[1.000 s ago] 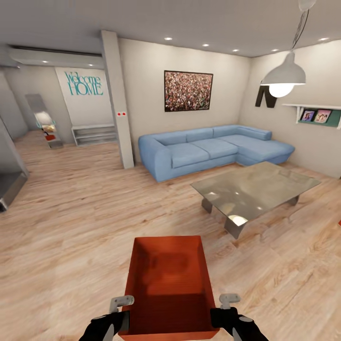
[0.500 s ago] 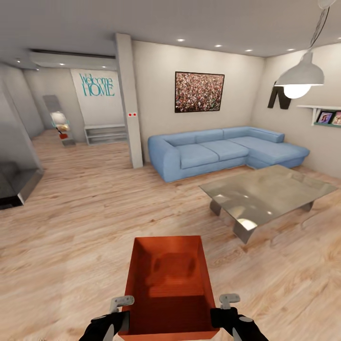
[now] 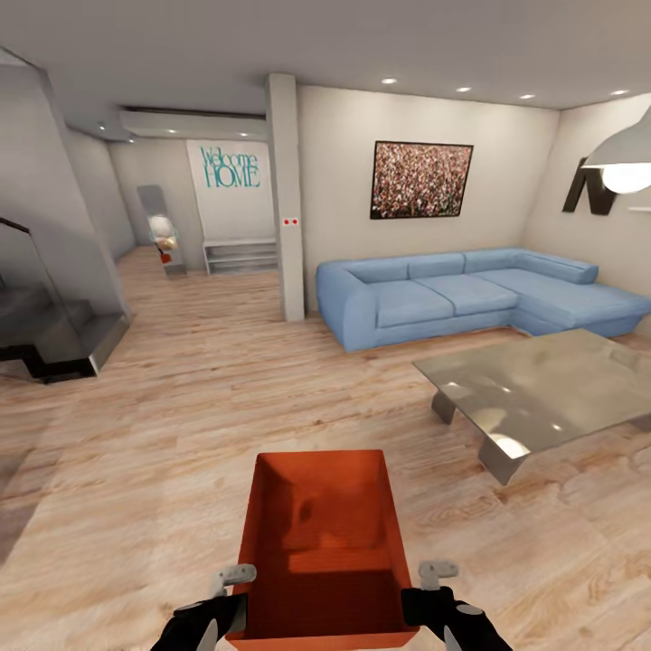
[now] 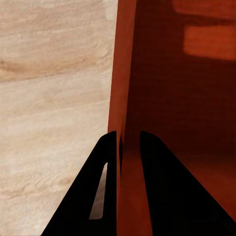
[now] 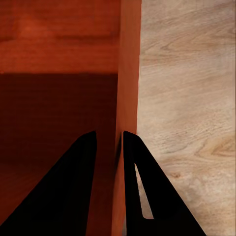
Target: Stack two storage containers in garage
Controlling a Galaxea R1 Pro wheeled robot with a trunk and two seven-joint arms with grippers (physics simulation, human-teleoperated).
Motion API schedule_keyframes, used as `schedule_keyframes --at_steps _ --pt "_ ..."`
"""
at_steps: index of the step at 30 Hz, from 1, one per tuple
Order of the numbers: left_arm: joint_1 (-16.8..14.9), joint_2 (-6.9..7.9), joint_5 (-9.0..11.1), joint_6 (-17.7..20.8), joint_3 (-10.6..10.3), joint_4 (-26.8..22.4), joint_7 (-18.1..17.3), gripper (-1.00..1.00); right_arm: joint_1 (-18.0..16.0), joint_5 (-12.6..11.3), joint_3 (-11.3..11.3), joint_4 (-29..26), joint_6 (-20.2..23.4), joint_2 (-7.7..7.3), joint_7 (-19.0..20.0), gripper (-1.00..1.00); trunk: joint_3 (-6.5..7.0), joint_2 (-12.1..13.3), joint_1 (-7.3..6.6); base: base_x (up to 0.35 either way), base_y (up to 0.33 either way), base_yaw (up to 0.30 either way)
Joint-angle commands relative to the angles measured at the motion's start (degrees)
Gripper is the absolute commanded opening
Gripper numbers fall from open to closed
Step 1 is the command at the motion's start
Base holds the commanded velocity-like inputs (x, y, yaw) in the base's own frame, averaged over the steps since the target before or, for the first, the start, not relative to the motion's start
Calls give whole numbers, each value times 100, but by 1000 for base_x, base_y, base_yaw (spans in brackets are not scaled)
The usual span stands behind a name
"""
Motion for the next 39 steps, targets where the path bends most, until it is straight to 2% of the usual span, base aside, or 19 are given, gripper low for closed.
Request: schedule_keyframes --at_steps 1,17,39 --pt "-3 5 -122 -161 24 -21 71 -100 -1 21 -15 2 32 -8 -9 -100 -2 -6 1 0 0 246" --pt "-3 14 -131 -161 24 -21 74 -100 -1 17 -14 2 32 -8 -11 -100 104 -6 1 0 0 207" --pt "-3 14 -131 -161 24 -22 79 -100 -1 20 -19 2 32 -8 -8 -100 259 -6 1 0 0 148"
